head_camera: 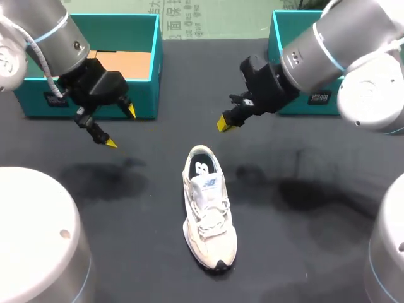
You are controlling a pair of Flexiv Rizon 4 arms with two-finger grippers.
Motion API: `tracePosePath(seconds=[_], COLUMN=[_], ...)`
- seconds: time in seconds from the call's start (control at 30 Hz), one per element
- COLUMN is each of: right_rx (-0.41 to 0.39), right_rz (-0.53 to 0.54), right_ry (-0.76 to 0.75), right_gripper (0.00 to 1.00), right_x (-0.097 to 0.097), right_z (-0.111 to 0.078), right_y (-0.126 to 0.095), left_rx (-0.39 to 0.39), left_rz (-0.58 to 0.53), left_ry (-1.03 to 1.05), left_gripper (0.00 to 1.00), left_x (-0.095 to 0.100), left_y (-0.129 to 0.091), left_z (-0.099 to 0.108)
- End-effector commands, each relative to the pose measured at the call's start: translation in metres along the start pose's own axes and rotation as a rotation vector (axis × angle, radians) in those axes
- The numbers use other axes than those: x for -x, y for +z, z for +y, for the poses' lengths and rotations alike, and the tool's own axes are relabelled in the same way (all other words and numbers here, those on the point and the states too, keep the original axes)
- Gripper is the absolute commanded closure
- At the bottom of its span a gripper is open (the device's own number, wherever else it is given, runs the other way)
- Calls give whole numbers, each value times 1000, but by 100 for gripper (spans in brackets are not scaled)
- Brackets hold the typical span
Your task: Take the shoe out of the shoebox, open the shoe tongue, remove and reinsert the insole, then place the shoe into the shoebox
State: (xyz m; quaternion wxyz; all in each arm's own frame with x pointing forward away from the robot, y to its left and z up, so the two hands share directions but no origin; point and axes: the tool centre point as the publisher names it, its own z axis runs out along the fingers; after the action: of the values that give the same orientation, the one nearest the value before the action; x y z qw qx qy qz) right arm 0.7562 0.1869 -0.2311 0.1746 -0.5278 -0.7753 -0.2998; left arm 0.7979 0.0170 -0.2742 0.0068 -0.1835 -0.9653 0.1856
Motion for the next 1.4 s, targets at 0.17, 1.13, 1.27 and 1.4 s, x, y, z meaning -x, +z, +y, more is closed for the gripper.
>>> tracePosePath(seconds=[0.17,1.13,1.27,1.4], right_rx=[24,137,137,137], right_rz=[-187,-642,-642,-642], right_ry=[49,232,232,232], right_gripper=[100,100,100,100], right_x=[-22,-50,-50,-50], right_z=[-6,-20,-20,-20], right_y=[13,74,74,74], left_rx=[-14,20,20,20], left_rz=[7,45,45,45], left_ry=[86,208,208,208], left_gripper=[0,0,0,0], left_x=[4,9,9,9], left_y=[-29,-44,-44,-44], left_z=[32,46,46,46])
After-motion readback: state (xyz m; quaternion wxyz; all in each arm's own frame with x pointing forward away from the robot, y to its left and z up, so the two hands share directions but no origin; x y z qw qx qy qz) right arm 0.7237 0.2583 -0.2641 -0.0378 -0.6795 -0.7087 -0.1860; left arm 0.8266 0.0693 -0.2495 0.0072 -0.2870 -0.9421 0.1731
